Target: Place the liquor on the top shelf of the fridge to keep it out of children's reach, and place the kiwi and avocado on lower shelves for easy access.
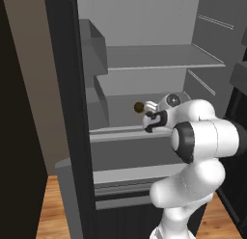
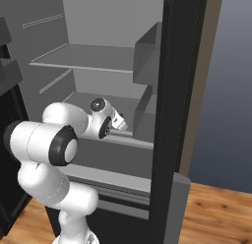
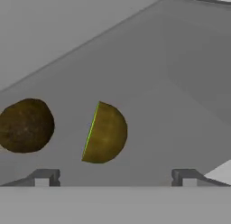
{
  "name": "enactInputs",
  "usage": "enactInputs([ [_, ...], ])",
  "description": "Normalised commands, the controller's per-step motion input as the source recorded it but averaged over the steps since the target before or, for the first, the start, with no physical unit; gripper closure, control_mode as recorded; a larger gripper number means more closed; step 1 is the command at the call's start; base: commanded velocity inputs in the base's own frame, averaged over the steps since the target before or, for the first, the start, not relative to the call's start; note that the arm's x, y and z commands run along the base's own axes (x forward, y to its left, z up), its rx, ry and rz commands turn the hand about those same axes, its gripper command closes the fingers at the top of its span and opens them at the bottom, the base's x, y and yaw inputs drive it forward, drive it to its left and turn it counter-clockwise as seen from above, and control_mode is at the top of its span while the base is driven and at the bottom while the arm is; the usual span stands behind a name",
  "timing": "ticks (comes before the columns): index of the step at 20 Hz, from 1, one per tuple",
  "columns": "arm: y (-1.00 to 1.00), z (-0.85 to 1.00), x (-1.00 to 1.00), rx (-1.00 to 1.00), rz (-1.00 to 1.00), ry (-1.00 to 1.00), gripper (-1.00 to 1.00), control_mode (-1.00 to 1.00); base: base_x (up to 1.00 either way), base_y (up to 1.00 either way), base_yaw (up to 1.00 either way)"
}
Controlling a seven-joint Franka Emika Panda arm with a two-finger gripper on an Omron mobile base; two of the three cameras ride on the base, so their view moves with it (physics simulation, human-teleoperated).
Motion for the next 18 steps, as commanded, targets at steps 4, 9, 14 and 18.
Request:
enactInputs([
  [4,0.0,0.37,-0.47,0.0,0.0,-0.16,-1.0,-1.0,0.0,0.0,0.0],
  [9,0.0,0.46,-0.57,0.0,0.0,-0.1,-1.0,-1.0,0.0,0.0,0.0],
  [14,0.0,0.53,-0.68,0.0,0.02,-0.01,-1.0,-1.0,0.0,0.0,0.0],
  [18,0.0,0.6,-0.58,0.0,0.11,0.01,-1.0,-1.0,0.0,0.0,0.0],
])
